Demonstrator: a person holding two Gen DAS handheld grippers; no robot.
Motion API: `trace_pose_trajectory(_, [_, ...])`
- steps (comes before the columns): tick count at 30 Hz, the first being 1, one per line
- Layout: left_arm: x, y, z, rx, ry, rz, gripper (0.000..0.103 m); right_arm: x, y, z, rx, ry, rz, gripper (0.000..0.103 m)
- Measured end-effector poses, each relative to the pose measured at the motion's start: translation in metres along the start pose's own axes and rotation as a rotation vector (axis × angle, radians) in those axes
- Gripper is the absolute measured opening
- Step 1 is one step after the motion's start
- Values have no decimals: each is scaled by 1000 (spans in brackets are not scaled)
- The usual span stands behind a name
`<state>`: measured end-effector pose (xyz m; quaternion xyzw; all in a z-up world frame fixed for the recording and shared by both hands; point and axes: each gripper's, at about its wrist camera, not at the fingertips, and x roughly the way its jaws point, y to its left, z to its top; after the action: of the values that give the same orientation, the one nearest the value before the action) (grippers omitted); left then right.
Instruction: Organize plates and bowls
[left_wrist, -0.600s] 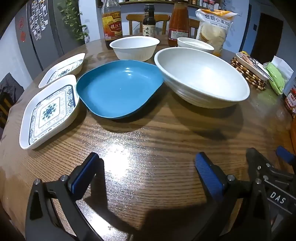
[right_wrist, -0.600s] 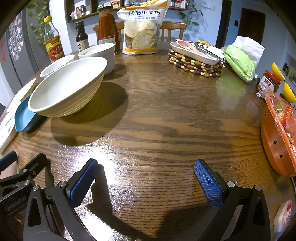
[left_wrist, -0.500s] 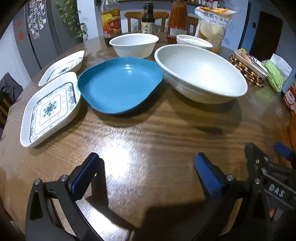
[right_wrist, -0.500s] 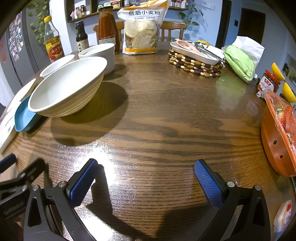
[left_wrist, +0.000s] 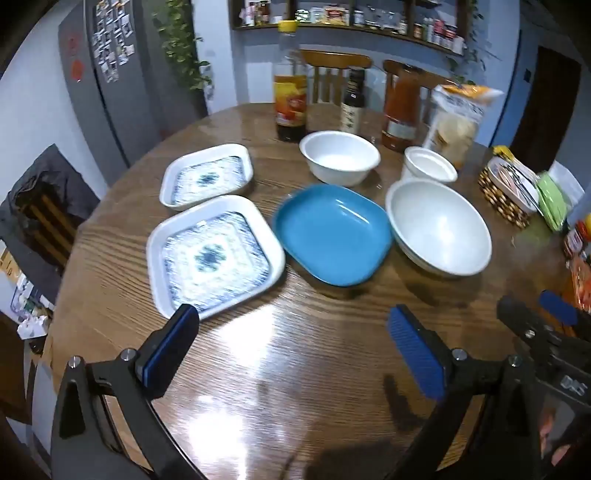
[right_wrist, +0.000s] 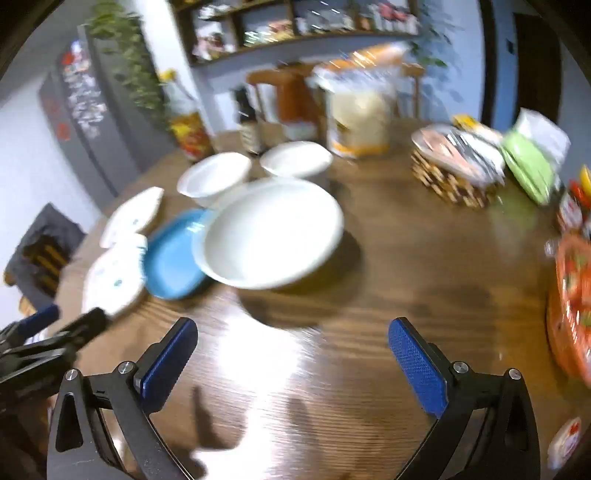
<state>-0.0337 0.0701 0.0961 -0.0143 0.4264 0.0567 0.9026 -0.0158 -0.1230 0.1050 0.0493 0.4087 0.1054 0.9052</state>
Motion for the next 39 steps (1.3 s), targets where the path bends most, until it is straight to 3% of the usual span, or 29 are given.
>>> trace_pose_trajectory(4, [-7,20,15,-31,4,22,103,-4,36,17,-64,23,42,103])
trace_pose_trajectory(13, [-24,52,31,-52,-18,52,103,-8,72,32,-110,18,48,103])
trace_pose_trajectory(39, [-23,63,37,-41,-24,36,103,-6,82,36,-140,20,-37,103])
